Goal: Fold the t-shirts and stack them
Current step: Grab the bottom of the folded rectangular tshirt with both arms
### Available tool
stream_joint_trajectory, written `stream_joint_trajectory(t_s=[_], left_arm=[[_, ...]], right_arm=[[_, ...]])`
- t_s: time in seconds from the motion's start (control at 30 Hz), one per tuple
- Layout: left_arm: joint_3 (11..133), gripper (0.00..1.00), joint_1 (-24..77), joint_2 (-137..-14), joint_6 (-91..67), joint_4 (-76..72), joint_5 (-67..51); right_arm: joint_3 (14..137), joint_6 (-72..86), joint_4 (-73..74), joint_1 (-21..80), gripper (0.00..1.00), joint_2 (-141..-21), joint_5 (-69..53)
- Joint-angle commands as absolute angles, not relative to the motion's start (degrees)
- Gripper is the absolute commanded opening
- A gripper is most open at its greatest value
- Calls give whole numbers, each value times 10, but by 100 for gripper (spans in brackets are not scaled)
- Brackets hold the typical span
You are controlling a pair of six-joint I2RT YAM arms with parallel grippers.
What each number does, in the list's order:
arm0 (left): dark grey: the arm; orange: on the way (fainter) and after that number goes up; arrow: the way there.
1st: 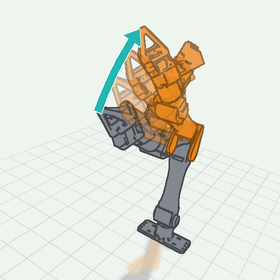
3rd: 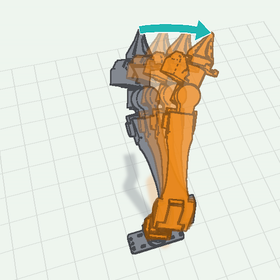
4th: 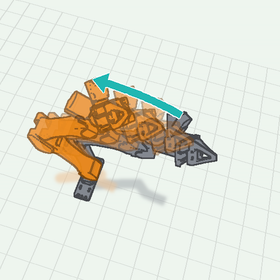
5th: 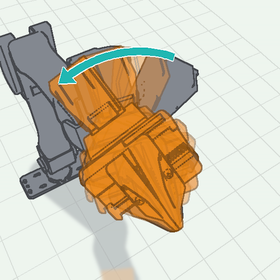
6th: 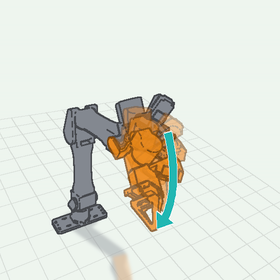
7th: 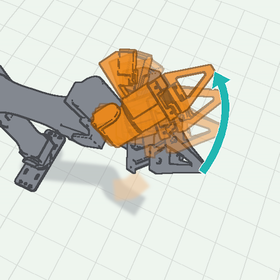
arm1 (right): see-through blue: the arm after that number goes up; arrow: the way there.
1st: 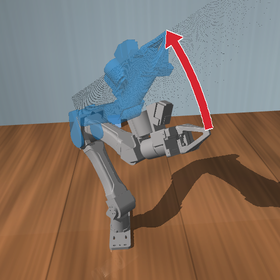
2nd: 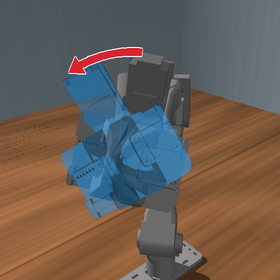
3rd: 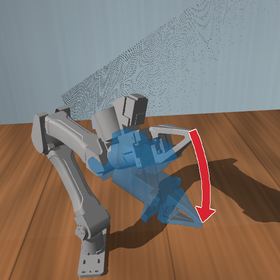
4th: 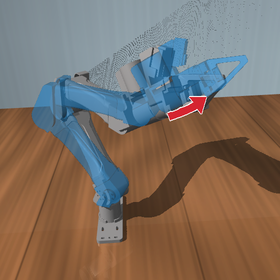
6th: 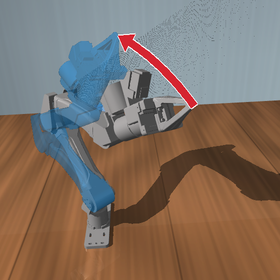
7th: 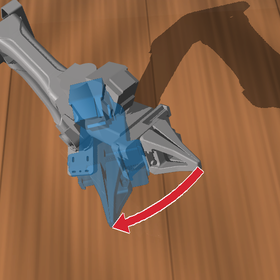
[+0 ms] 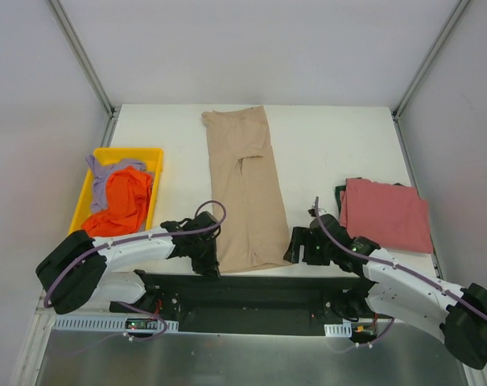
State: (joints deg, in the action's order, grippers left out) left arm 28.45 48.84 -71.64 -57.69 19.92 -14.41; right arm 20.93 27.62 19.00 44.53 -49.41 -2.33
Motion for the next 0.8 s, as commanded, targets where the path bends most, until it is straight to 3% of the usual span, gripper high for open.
stream_joint_trajectory(t_s=[0.0, 0.1, 0.4, 0.57, 0.77], left_arm=[[300, 0, 492, -700, -569, 190, -110], [300, 0, 492, -688, -565, 190, -102], [308, 0, 492, -683, -557, 190, -102], [323, 0, 491, -662, -544, 194, -78], [382, 0, 456, -653, -504, 226, -47]], right_arm=[[207, 291, 183, 443, 77, -516, -46], [213, 289, 174, 444, 67, -541, -46], [228, 278, 148, 443, 15, -587, -69], [263, 247, 148, 443, 2, -564, -47], [321, 199, 145, 440, 0, -571, -23]])
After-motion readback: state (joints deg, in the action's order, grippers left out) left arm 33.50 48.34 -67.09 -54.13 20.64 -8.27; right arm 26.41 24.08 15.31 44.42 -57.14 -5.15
